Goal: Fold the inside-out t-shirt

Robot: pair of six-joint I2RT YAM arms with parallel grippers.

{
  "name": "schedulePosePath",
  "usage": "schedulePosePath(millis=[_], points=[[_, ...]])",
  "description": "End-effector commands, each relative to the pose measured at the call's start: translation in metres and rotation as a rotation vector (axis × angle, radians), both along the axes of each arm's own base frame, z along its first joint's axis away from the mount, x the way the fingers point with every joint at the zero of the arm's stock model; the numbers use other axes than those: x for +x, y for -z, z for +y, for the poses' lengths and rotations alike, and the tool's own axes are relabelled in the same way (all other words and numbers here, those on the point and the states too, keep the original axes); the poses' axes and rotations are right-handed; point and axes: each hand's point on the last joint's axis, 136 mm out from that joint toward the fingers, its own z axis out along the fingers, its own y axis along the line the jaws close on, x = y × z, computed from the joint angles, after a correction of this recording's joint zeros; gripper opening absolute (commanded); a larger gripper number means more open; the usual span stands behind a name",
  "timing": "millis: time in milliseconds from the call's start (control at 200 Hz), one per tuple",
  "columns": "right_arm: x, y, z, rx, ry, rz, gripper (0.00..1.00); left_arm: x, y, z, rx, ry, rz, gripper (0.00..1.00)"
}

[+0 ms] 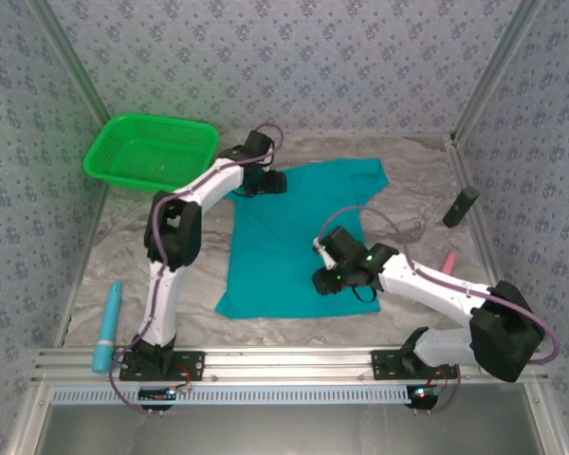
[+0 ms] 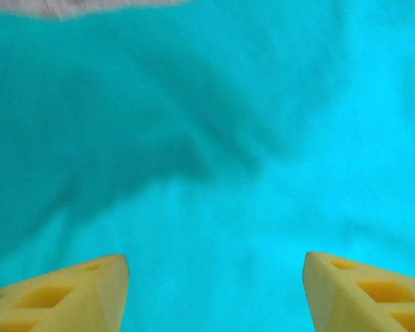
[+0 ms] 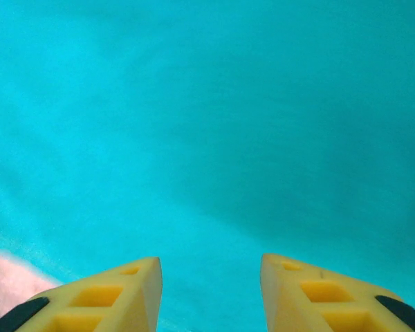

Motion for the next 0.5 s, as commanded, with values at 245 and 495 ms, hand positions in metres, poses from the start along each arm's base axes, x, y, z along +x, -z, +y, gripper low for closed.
schedulePosePath(millis=[245, 495], points=[[-0.045, -0.01, 0.125, 0.059, -0.955, -0.667, 0.49, -0.145, -0.04, 0.079, -0.065, -0.107, -0.013, 0.69], [-0.046, 0.056, 0.127, -0.01, -1.003, -0.557, 0.47, -0.196, -0.022, 0.121, -0.023, -0.153, -0.069, 0.69]])
